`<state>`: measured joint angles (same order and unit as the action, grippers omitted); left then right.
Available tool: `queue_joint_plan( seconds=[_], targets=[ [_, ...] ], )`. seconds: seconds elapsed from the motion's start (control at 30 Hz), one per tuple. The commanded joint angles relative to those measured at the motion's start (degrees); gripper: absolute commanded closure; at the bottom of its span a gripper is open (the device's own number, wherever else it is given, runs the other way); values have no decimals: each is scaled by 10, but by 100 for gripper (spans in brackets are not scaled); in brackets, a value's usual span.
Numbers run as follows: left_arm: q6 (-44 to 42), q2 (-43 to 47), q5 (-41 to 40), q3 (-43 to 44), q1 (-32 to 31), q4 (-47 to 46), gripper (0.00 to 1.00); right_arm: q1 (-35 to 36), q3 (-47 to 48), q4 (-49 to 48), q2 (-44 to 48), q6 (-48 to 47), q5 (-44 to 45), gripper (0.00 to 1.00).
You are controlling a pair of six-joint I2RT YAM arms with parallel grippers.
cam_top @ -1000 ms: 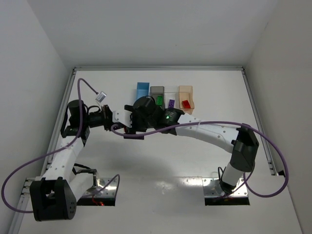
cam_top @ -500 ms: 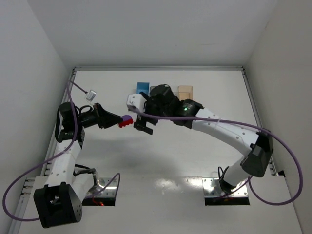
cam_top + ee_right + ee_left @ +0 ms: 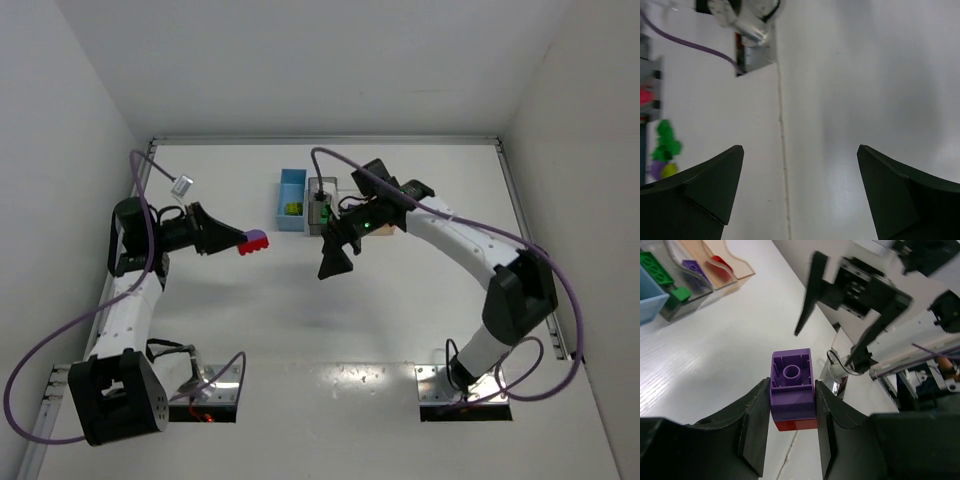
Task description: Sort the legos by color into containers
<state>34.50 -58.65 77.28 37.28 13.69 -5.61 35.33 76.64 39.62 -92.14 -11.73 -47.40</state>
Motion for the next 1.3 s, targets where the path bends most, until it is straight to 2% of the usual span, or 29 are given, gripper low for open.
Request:
queue_joint_plan(
  seconds=[0.0, 0.07, 0.1, 0.13, 0.23, 0.27, 0.37, 0.4, 0.43, 0.5, 0.53, 0.57, 0.6, 0.67, 0.73, 0.8, 0.93, 1.13, 1.27],
  targets=[
    [-36, -4, 66, 50, -27, 2, 100, -31, 37, -3, -30, 43, -237, 5],
    [-36, -4, 74, 56, -39, 2, 100, -36, 43, -82, -48, 114, -310, 10],
    [-36, -4, 74, 63, -47, 8, 100, -36, 38, -160, -48, 146, -326, 10],
    [-42, 1, 79, 63, -47, 8, 100, -36, 27, -203, -53, 220, -337, 12],
    [-42, 6, 71, 84, -47, 18, 100, -25, -4, -357, -46, 343, -316, 15],
    [-42, 6, 61, 92, -47, 18, 100, -25, -50, -518, -32, 468, -286, 16],
    [-42, 6, 32, 98, -47, 18, 100, -25, -104, -798, -44, 710, -244, 21],
    [-42, 6, 22, 104, -47, 18, 100, -35, -155, -926, -61, 807, -217, 23],
    [-22, 12, 12, 104, -47, 18, 100, -48, -170, -1108, -74, 938, -163, 23],
    [59, 19, -12, 90, -47, -102, 100, -54, -171, -1154, -97, 983, -122, 23],
    [125, 33, -24, 48, -47, -186, 100, -54, -171, -1170, -97, 982, -113, 23],
    [266, 40, -38, 25, -47, -277, 100, -54, -171, -1160, -97, 973, -107, 23],
    [324, 40, -67, 5, -47, -430, 100, -54, -171, -1160, -97, 973, -95, 23],
    [412, 37, -86, -14, -60, -511, 100, -54, -171, -1178, -110, 987, -95, 23],
    [440, 32, -100, -26, -67, -542, 100, -54, -157, -1178, -110, 987, -95, 23],
    [435, 32, -106, -26, -67, -518, 100, -54, -148, -1178, -110, 987, -102, 23],
    [463, 18, -107, -26, -67, -536, 100, -41, -124, -1184, -116, 987, -120, 24],
    [449, 4, -101, -13, -72, -506, 100, -22, -113, -1189, -132, 982, -137, 24],
    [425, 4, -101, -8, -78, -477, 100, -4, -90, -1153, -132, 949, -150, 24]
  ],
)
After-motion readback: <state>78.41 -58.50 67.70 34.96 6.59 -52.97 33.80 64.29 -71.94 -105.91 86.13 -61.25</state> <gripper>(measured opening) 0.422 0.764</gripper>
